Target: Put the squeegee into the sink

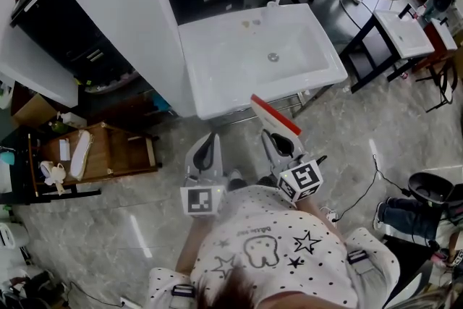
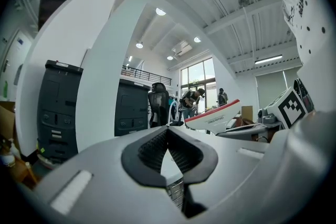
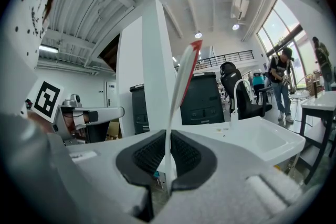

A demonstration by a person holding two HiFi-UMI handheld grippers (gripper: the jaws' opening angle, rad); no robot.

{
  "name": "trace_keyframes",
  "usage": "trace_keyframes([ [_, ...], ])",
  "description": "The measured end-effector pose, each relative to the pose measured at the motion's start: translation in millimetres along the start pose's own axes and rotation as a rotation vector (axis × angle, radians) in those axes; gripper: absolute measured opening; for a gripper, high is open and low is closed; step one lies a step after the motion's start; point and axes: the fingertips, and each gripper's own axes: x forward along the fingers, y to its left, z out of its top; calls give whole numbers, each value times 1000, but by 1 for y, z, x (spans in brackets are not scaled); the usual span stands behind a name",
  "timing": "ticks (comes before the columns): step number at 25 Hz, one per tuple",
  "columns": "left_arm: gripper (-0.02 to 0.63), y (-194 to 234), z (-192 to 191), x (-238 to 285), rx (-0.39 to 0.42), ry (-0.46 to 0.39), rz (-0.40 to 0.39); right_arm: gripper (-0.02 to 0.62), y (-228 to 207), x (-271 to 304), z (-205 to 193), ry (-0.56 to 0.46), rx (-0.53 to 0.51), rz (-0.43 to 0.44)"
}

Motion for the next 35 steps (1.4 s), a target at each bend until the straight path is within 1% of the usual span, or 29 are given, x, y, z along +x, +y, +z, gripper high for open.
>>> trace_keyframes([
  [5,-3,11,-3,10,-2,3,14,18,-5,12,-2,-5,-3,-31],
  [7,-3,11,-4,17,21,4,8,18,-10,17,1,-14,-47,-50],
  [10,-3,8,-7,32,33,12,-11,18,-18,27,8,-30,-145,-71],
  [14,-3,4,-12,50,55,6,-19,17,-31,38,10,-46,-185,-104],
  [19,-3,9,-11,63,49,4,3,18,-38,51,16,-45,-185,-81],
  [25,-3,10,-4,72,-7,3,38,18,-44,62,21,-21,-164,-29],
  [28,-3,10,-6,79,-21,13,56,18,-50,68,21,-11,-153,-11],
  [31,-3,12,-8,85,-22,20,87,18,-54,72,20,-6,-148,9],
  [35,-3,14,-5,92,-4,20,109,18,-61,78,21,-11,-142,28],
])
